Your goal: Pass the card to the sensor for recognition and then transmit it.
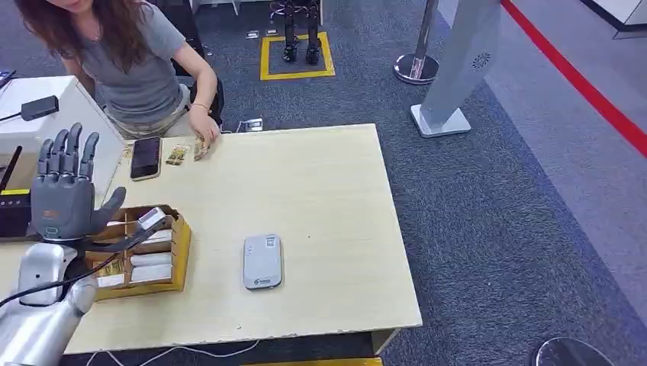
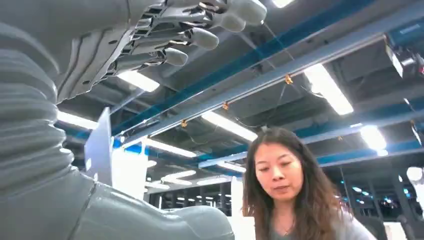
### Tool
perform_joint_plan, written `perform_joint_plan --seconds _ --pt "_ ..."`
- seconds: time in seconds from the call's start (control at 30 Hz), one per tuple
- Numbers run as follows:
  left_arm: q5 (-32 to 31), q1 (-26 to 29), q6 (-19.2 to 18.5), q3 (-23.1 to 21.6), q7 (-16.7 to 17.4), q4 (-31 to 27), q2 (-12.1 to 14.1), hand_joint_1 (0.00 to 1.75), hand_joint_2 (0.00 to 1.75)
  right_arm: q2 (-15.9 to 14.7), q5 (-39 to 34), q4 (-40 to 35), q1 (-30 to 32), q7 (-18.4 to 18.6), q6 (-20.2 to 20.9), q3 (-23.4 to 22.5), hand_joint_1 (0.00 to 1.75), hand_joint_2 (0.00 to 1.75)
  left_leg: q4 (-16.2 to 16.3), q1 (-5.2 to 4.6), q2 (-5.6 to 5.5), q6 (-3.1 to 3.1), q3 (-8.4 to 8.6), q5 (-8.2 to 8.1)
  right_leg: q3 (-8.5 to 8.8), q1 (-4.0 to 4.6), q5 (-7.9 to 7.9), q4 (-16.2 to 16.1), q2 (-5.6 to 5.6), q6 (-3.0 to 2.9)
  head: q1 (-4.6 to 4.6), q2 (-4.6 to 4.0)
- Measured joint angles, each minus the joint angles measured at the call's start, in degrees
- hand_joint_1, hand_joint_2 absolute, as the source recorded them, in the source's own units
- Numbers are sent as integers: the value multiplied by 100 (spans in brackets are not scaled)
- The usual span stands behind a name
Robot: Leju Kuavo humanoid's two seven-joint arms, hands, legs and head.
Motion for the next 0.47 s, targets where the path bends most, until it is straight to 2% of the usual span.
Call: perform_joint_plan --seconds 0.13,0.17,0.2,0.27,0.33,0.4,0.47 --pt "97 220 -48 206 -59 -380 -63 0 175 -2 -22 0 -1 7 2 -37 0 175 -1 1 -4 0 -3 3 4 1 1 2 -4 -1 -2 0" --pt "305 292 -68 265 -158 -470 -79 0 175 -2 -22 0 0 37 11 -39 0 175 -1 1 -2 0 -1 4 4 1 2 2 -4 -1 2 0" --pt "627 434 -100 343 -272 -640 -94 0 175 -2 -20 0 1 63 11 -44 0 0 -2 1 6 0 1 3 6 0 3 4 2 -2 0 0" --pt "1323 822 -228 521 -434 -1074 -127 0 175 -2 -22 0 23 124 0 -57 0 0 -2 1 18 0 3 3 4 0 3 5 14 -2 0 0" --pt "2347 1342 -611 768 -654 -1633 -140 0 175 -2 -81 0 58 153 -18 -79 0 0 -2 1 19 -1 0 -1 -2 1 1 4 16 -2 0 0" --pt "3911 1822 -1407 1121 -986 -2127 -172 0 175 -2 -253 -4 83 14 -72 -142 0 0 -2 1 18 0 -6 -4 -6 1 -3 4 16 0 0 0" --pt "5599 2278 -2464 1582 -1258 -2508 -226 0 175 -2 -443 -7 90 -244 -122 -266 0 0 -3 2 21 0 -8 -10 -12 1 -5 4 19 1 -2 0"
